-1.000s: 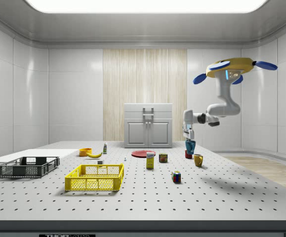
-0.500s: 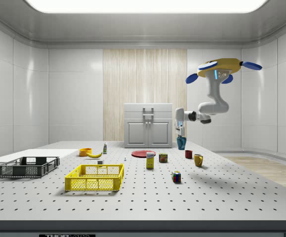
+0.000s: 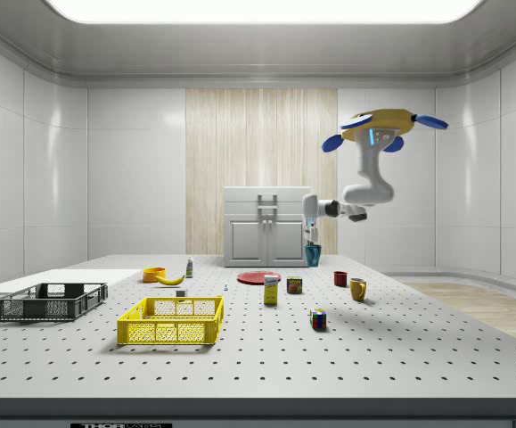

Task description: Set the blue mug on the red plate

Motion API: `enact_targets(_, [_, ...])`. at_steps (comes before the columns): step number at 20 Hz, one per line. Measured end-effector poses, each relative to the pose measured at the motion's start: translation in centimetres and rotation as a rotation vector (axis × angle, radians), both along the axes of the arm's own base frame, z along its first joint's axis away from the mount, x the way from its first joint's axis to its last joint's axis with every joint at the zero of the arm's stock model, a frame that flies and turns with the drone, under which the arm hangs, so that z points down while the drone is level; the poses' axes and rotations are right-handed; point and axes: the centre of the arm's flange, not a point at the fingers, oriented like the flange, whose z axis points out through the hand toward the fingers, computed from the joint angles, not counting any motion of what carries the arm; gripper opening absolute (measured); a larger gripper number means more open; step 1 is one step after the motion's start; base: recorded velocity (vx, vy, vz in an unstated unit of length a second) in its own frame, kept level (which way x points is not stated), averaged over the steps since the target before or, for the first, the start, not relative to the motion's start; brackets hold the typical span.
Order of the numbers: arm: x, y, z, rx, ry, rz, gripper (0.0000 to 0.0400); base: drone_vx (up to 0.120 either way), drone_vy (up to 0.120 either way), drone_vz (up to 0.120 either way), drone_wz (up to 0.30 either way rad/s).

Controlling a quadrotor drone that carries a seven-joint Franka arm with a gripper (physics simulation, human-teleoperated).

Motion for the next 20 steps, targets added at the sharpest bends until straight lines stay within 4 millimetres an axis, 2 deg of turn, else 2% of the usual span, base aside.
enact_targets(20, [0.00, 0.00, 0.00, 0.000, 0.000, 0.000, 0.0100, 0.120, -0.120, 0.000, 0.000])
